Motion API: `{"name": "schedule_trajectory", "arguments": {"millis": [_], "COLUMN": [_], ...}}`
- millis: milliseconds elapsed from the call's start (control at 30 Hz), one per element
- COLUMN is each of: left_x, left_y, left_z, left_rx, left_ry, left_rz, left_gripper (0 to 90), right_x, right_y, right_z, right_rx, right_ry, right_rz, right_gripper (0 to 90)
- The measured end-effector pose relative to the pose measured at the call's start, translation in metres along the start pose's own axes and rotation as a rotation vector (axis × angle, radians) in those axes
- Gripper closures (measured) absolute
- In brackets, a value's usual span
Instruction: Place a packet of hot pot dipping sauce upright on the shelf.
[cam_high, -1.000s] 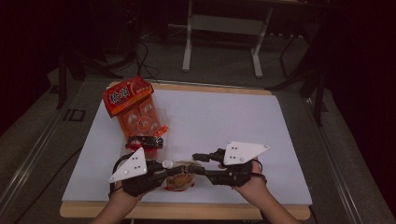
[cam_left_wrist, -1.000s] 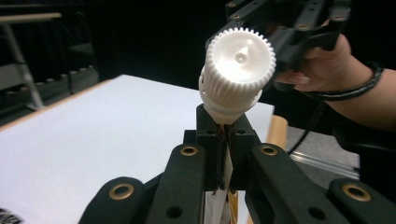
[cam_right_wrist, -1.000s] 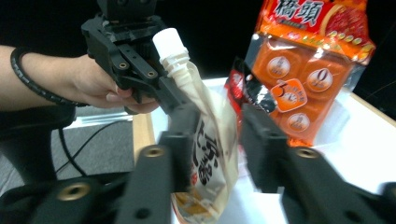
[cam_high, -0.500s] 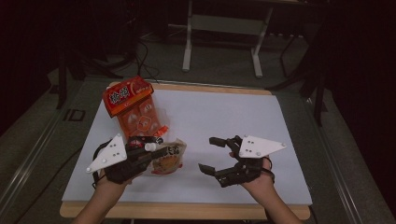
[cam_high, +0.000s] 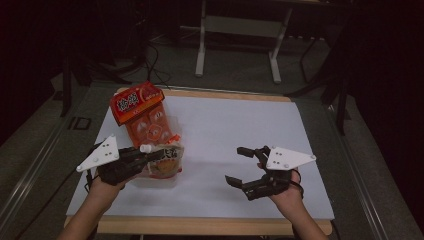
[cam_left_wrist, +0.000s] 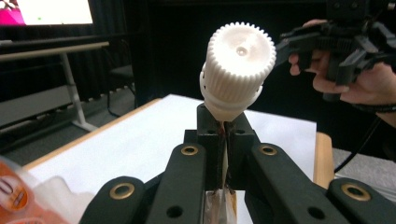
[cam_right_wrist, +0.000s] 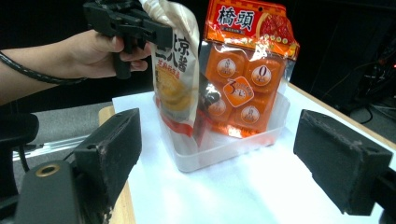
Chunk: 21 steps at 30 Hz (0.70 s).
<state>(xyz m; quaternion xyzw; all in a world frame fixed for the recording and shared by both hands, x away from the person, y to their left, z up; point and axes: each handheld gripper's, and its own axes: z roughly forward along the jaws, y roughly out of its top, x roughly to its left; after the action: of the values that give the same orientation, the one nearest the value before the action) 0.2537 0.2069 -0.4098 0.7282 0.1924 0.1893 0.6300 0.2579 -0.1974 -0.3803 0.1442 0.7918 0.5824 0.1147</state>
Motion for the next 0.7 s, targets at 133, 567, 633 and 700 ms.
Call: {"name": "schedule_trajectory", "arguments": {"millis": [133, 567, 633, 700], "left_x": [0.007, 0.016, 0.017, 0.017], "left_y": [-0.008, -0.029, -0.033, -0.038], "left_z": [-0.002, -0.006, -0.006, -0.005], "left_rx": [0.006, 0.036, 0.043, 0.054], "left_ry": [0.017, 0.010, 0.003, 0.003], "left_rz": [0.003, -0.041, -0.049, -0.056], "left_gripper": [87.9, 87.8, 87.7, 87.7], "right_x": [-0.003, -0.012, -0.012, -0.012], "right_y": [-0.005, -0.012, -0.012, -0.013], "right_z": [-0.002, -0.005, -0.005, -0.004], "right_rx": [0.003, 0.002, 0.005, 0.012], "right_ry": [-0.001, -0.011, -0.013, -0.010], "right_rz": [0.019, 0.064, 0.065, 0.065], "right_gripper": [15.1, 15.5, 15.5, 15.5]}}
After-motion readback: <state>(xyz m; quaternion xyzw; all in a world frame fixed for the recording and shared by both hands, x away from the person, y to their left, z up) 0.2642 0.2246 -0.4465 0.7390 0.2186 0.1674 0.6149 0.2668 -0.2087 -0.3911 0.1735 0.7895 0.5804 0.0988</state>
